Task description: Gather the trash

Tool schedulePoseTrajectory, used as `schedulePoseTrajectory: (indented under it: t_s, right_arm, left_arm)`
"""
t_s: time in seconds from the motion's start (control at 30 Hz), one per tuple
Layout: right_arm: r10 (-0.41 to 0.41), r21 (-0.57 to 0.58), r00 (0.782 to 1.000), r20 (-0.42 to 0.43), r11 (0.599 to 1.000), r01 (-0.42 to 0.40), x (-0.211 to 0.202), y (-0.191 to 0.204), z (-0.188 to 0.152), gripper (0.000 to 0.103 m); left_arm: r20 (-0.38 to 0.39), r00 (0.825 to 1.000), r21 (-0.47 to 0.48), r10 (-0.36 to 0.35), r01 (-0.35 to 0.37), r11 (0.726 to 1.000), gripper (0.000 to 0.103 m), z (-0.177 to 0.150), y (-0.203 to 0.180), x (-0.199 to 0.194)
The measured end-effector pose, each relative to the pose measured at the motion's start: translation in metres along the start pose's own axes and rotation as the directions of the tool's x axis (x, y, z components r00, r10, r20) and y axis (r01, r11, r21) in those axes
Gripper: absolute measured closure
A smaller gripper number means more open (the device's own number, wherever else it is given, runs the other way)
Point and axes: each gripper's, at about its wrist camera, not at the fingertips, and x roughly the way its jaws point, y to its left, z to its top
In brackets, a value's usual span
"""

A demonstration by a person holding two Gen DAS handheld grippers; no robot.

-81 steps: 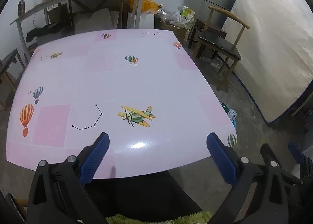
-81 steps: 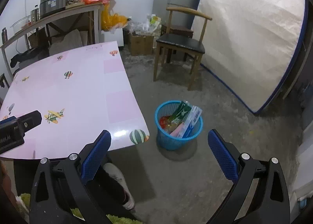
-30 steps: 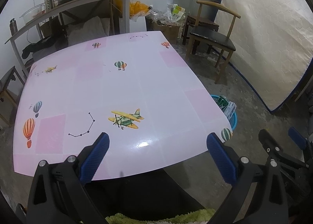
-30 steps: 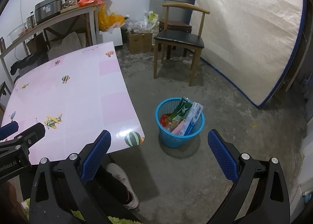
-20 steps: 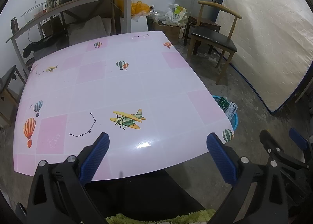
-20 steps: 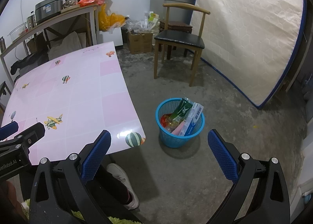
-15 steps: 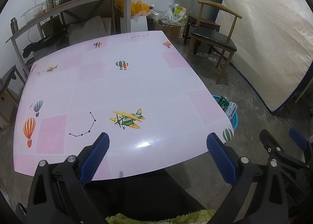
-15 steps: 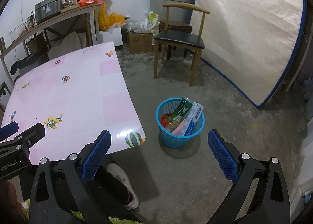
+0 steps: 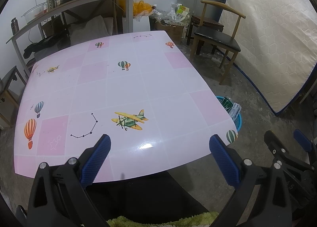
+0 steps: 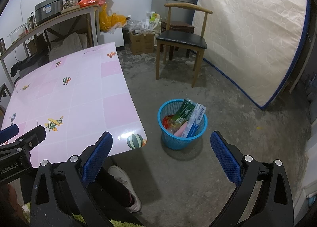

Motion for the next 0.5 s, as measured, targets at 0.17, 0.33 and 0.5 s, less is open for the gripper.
schedulePoseTrajectory:
  t_s: [0.17, 0.33, 0.5]
  right_arm:
    - [0.0, -0.001, 1.0, 0.0, 1.0, 0.0, 0.0002, -0.0002, -0.0001, 0.008]
    - [0.003, 0.002, 1.0, -0.003, 1.0, -0.003, 0.0006, 0.0015, 0.0019, 0.008]
    - [0.002, 0.003, 1.0, -0.002, 1.0, -0.002, 0.0003, 0.0016, 0.0016, 0.008]
  left_arm:
    - [0.0, 1.0, 0.0, 0.0, 0.0, 1.0, 0.005, 0.0001, 0.0001, 0.0]
    - [-0.002, 1.0, 0.0, 0.0, 0.0, 1.0, 0.005, -0.0001, 0.0001, 0.0]
    - [-0.002, 1.0, 0.0, 0.0, 0.0, 1.0, 0.005, -0.0003, 0.0001, -0.0002]
